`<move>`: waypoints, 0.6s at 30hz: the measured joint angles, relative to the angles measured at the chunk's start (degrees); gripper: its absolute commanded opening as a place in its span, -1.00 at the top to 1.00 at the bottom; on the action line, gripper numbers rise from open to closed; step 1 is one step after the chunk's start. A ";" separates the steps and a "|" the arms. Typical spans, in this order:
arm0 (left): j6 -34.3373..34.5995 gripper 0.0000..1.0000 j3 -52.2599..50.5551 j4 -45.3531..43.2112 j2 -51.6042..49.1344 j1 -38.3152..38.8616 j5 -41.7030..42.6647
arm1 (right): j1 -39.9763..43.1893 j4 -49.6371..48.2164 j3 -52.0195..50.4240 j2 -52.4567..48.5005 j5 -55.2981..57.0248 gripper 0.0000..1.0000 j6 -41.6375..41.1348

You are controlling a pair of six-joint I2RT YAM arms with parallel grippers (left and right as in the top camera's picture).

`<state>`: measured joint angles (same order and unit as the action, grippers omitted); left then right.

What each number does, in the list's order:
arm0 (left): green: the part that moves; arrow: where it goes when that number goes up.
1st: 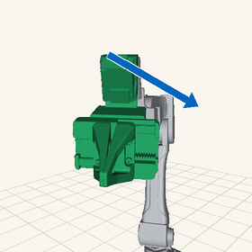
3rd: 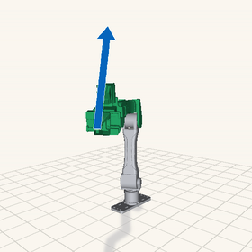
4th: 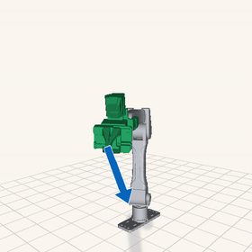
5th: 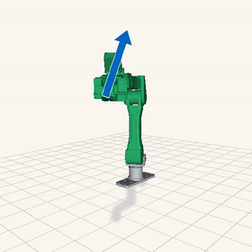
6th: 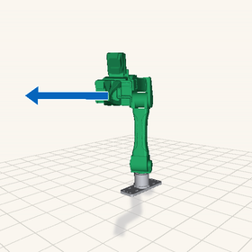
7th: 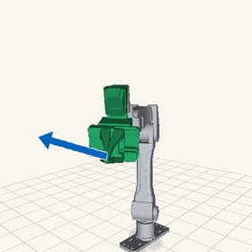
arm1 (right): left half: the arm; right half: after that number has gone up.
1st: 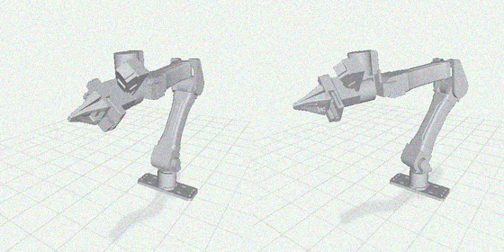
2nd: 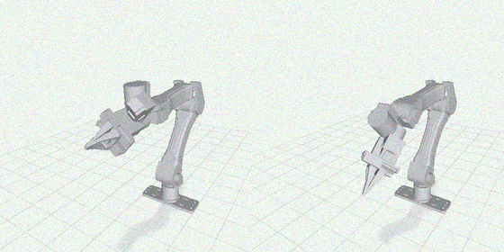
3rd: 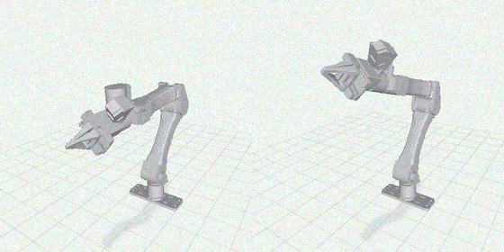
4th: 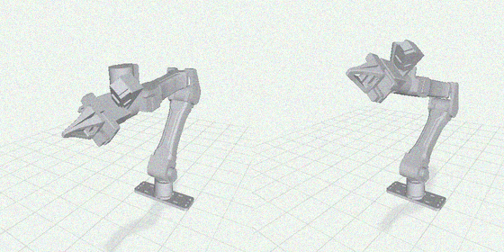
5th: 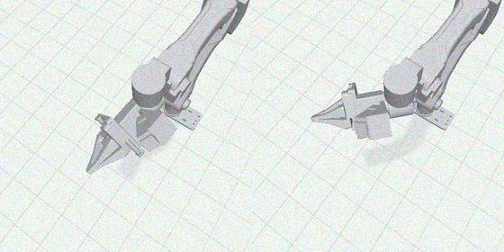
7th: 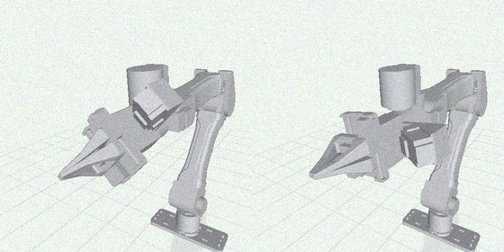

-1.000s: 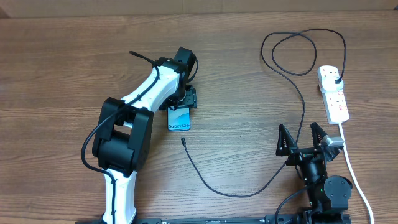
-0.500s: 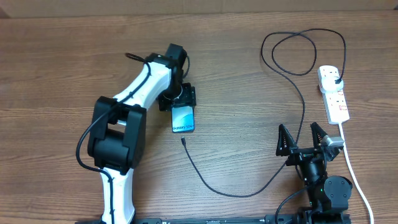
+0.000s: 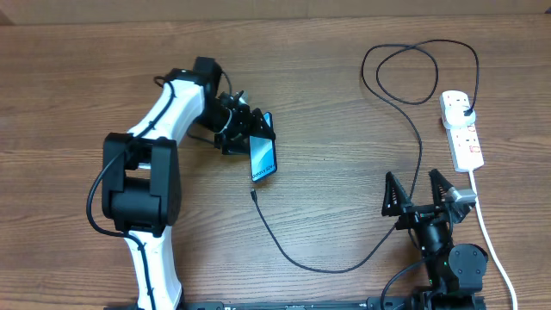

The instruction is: Plug charger to phone and switch on socket

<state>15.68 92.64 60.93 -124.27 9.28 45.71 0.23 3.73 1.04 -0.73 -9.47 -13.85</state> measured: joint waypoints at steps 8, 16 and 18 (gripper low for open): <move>-4.17 -0.43 0.00 2.75 0.15 -1.11 12.24 | 0.00 -0.63 0.55 -0.02 -11.23 -1.00 -5.49; -5.31 -0.43 0.00 3.17 0.17 -1.01 14.97 | 0.00 15.08 24.11 -6.45 -12.83 -1.00 -6.32; -5.64 -0.43 0.00 3.96 0.17 -1.01 15.52 | 0.00 20.85 31.69 -9.55 -12.94 -1.00 -6.03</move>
<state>10.04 92.64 64.88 -124.09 8.27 61.23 0.23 24.58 32.73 -10.28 -22.41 -19.88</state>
